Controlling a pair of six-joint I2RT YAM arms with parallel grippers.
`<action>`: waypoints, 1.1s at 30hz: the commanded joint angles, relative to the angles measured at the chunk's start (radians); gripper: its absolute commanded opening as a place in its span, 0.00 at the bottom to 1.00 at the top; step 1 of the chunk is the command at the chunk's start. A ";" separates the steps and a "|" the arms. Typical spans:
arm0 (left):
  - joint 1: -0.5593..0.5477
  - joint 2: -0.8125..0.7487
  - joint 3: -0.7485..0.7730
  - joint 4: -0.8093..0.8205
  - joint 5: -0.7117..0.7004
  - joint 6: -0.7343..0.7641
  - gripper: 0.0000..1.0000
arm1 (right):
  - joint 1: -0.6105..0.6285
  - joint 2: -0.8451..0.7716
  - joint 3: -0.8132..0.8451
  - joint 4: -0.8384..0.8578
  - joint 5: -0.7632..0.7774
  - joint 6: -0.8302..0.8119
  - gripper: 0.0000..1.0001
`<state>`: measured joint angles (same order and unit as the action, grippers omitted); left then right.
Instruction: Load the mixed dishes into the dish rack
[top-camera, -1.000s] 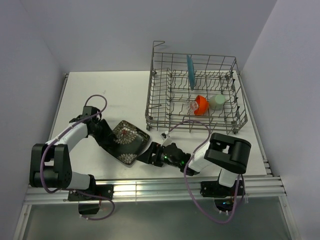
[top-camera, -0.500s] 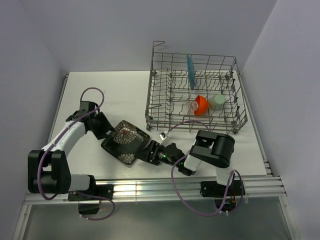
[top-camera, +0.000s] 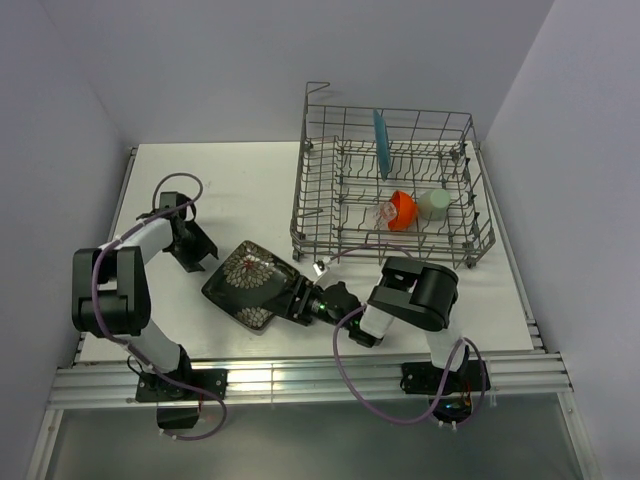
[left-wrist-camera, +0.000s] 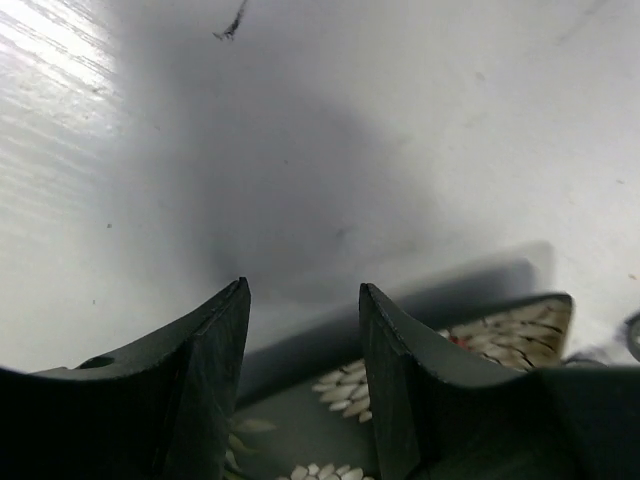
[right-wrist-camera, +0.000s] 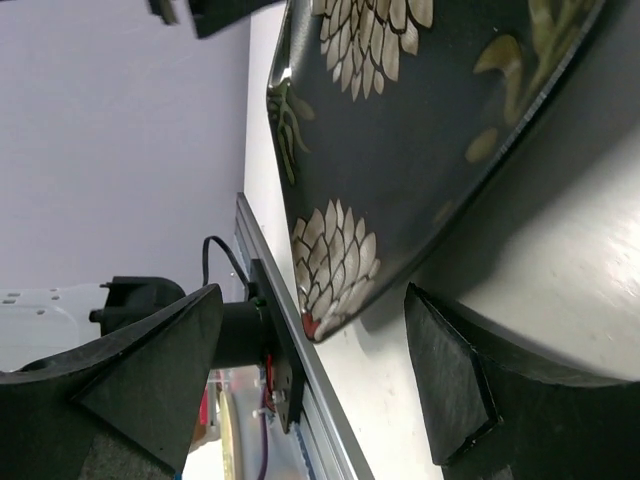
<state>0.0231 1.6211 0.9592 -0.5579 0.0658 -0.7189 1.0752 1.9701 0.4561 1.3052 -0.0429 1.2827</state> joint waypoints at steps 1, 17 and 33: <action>0.001 0.025 -0.011 0.044 0.026 0.013 0.53 | -0.011 0.047 0.033 -0.096 -0.043 0.033 0.81; -0.155 -0.132 -0.224 0.124 0.143 -0.077 0.53 | -0.012 0.116 0.067 -0.050 0.004 0.145 0.70; -0.213 -0.250 -0.290 0.105 0.091 -0.139 0.54 | -0.003 0.127 -0.005 -0.021 0.064 0.204 0.04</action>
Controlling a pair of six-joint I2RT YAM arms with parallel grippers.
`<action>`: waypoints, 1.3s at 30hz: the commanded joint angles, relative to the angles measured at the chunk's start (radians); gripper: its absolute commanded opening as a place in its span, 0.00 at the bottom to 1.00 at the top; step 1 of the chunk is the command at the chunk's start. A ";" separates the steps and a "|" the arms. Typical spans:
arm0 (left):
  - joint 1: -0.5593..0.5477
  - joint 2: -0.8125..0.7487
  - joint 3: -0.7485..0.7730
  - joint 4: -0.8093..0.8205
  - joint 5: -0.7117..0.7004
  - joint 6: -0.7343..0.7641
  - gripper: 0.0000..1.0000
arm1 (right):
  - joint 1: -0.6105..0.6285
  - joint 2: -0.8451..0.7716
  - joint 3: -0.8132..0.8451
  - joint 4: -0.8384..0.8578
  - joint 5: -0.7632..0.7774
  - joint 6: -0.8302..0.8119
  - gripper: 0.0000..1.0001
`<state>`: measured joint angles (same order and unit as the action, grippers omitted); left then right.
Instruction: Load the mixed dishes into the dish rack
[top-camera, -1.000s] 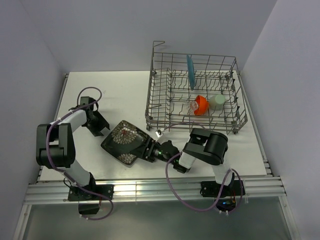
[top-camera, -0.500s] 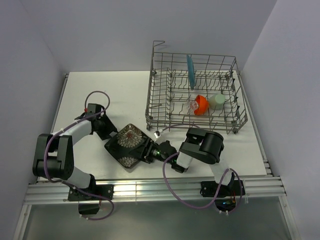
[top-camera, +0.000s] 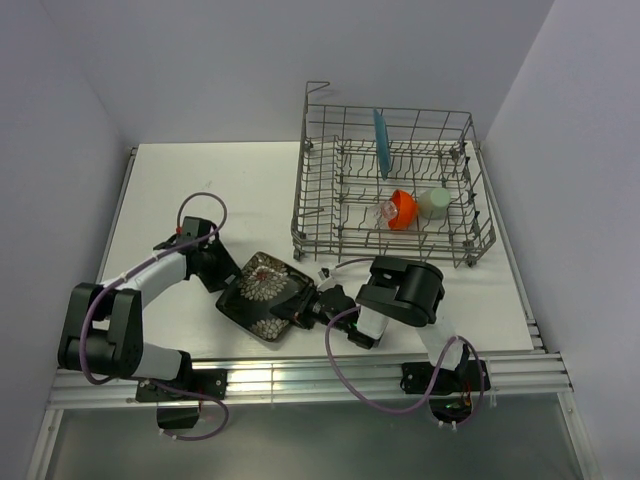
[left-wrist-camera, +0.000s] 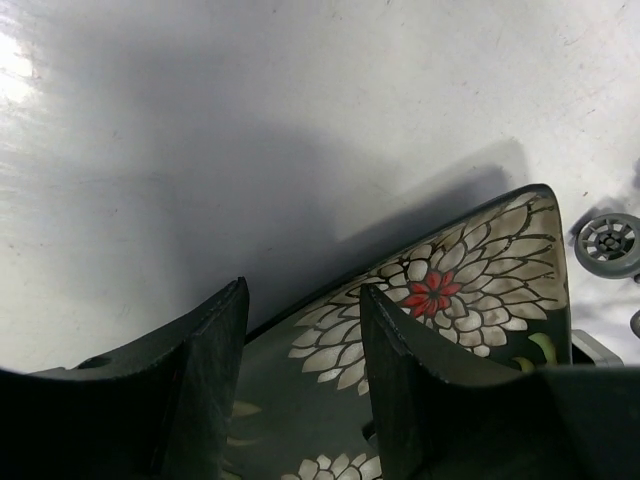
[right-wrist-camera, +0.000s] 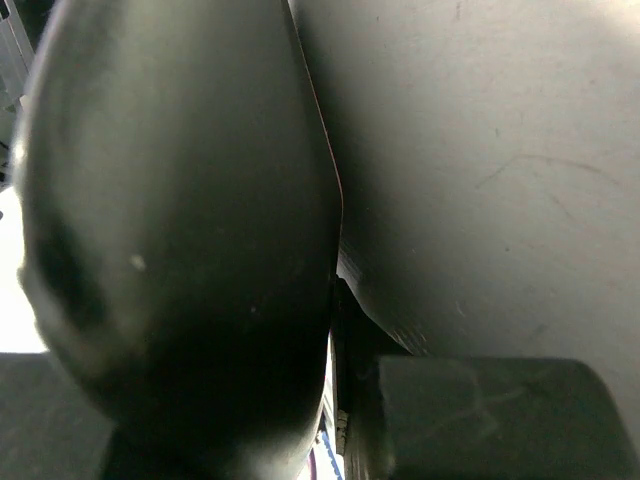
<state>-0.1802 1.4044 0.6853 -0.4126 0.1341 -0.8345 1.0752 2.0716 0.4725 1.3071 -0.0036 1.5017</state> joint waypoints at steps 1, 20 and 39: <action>-0.010 -0.041 -0.020 -0.043 0.022 -0.029 0.54 | -0.001 0.016 -0.025 -0.023 0.024 -0.023 0.00; -0.008 -0.209 0.022 -0.155 -0.125 -0.060 0.57 | 0.221 -0.396 -0.046 -0.402 0.223 -0.299 0.00; -0.008 -0.462 0.209 -0.383 -0.252 -0.012 0.56 | 0.338 -0.781 0.064 -0.949 0.491 -0.658 0.00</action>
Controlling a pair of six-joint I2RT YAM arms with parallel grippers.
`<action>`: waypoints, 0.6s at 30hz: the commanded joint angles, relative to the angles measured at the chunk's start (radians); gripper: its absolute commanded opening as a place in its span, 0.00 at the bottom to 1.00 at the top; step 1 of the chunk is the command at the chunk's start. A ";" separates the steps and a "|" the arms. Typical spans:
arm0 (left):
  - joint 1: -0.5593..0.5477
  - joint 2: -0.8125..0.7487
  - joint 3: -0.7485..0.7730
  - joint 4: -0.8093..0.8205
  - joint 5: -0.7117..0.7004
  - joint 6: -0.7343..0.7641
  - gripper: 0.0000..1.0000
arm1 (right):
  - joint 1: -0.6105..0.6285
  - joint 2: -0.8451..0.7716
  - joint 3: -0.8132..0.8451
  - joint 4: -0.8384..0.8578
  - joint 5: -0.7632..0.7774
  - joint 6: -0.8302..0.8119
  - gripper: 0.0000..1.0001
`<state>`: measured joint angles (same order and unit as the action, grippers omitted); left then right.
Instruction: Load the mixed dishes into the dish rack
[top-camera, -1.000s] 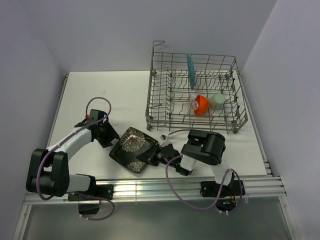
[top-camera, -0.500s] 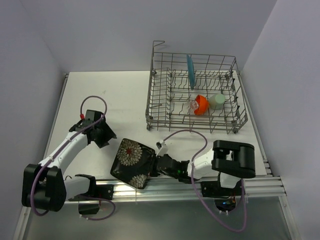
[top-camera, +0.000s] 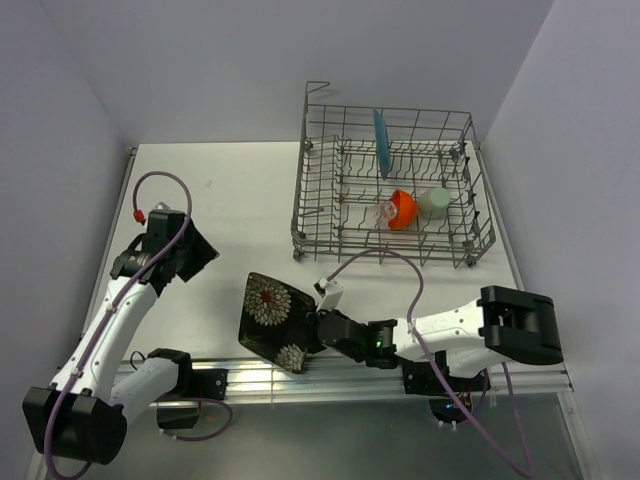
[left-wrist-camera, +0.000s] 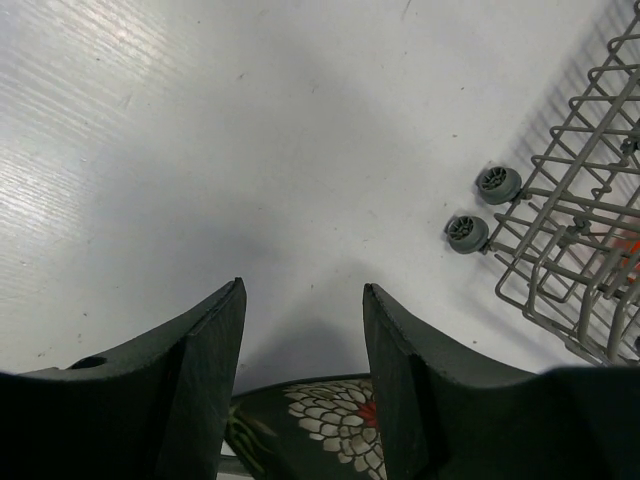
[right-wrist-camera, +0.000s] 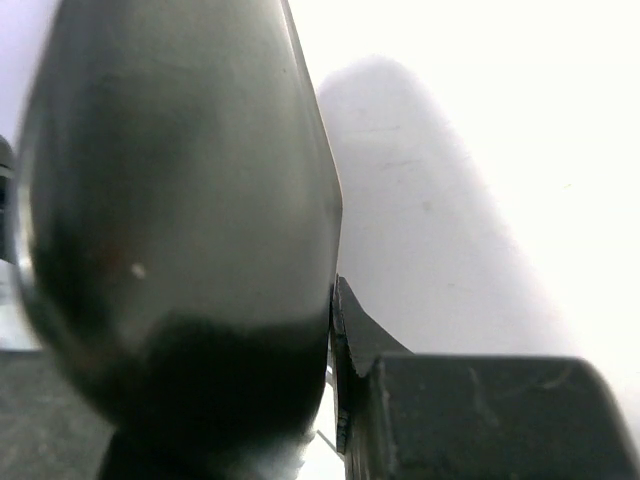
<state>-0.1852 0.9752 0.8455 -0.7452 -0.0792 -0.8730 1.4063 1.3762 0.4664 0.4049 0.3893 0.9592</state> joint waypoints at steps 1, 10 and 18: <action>-0.003 -0.038 0.053 -0.052 -0.039 0.029 0.56 | 0.006 -0.097 0.087 -0.060 0.100 -0.132 0.00; -0.003 -0.070 0.075 -0.057 -0.028 0.043 0.56 | 0.010 -0.169 0.129 -0.074 0.019 -0.264 0.00; -0.003 -0.081 0.089 -0.059 -0.036 0.060 0.56 | 0.014 -0.216 0.198 -0.118 -0.017 -0.315 0.00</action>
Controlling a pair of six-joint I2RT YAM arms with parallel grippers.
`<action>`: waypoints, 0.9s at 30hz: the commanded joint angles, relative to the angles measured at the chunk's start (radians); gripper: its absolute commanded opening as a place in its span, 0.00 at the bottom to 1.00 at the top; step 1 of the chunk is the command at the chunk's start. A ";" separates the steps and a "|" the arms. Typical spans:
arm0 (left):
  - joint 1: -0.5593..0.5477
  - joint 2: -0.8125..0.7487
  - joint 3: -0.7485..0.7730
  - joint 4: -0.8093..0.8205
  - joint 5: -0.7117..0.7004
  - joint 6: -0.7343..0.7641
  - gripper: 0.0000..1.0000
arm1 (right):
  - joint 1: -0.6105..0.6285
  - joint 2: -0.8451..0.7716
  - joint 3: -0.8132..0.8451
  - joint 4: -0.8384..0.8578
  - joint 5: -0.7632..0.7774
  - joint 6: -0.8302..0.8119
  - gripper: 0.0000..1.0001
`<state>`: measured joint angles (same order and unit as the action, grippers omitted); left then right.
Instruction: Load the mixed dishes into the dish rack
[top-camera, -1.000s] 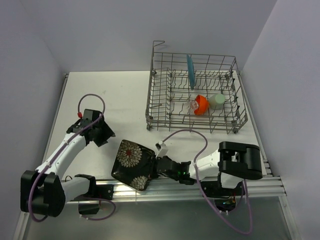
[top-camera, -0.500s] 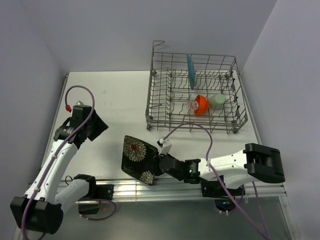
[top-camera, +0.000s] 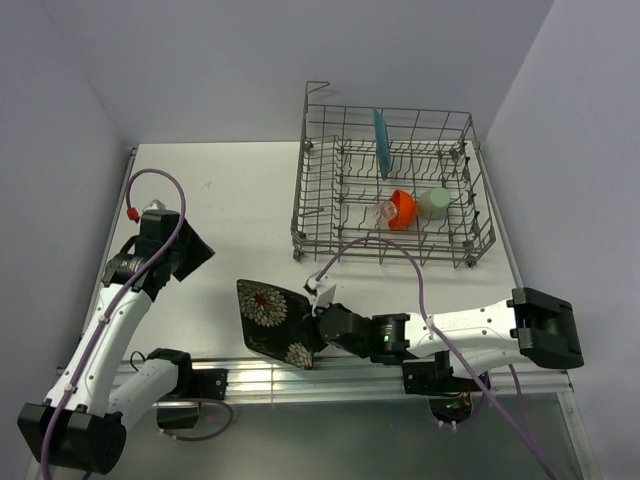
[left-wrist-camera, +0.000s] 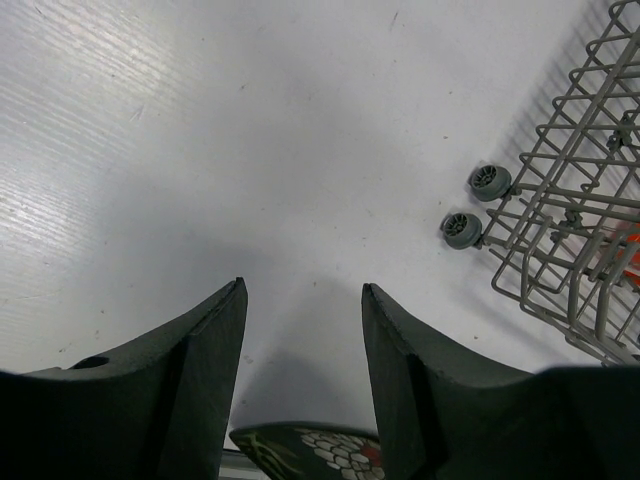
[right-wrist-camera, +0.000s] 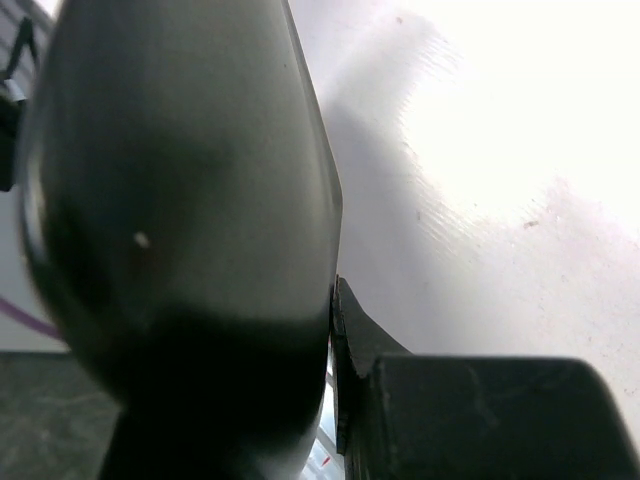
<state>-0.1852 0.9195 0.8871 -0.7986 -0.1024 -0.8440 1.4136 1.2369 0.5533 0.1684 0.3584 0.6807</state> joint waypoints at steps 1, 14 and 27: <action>-0.003 -0.028 0.049 -0.005 -0.014 0.034 0.56 | 0.007 -0.083 0.118 0.112 0.014 -0.046 0.00; -0.003 -0.077 0.073 -0.037 -0.042 0.057 0.56 | 0.007 -0.224 0.250 -0.039 0.059 -0.099 0.00; -0.003 -0.114 0.098 -0.042 0.027 0.091 0.55 | 0.004 -0.344 0.471 -0.210 0.249 -0.314 0.00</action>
<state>-0.1852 0.8104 0.9508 -0.8577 -0.1131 -0.7959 1.4158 0.9619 0.9009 -0.1551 0.4942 0.4519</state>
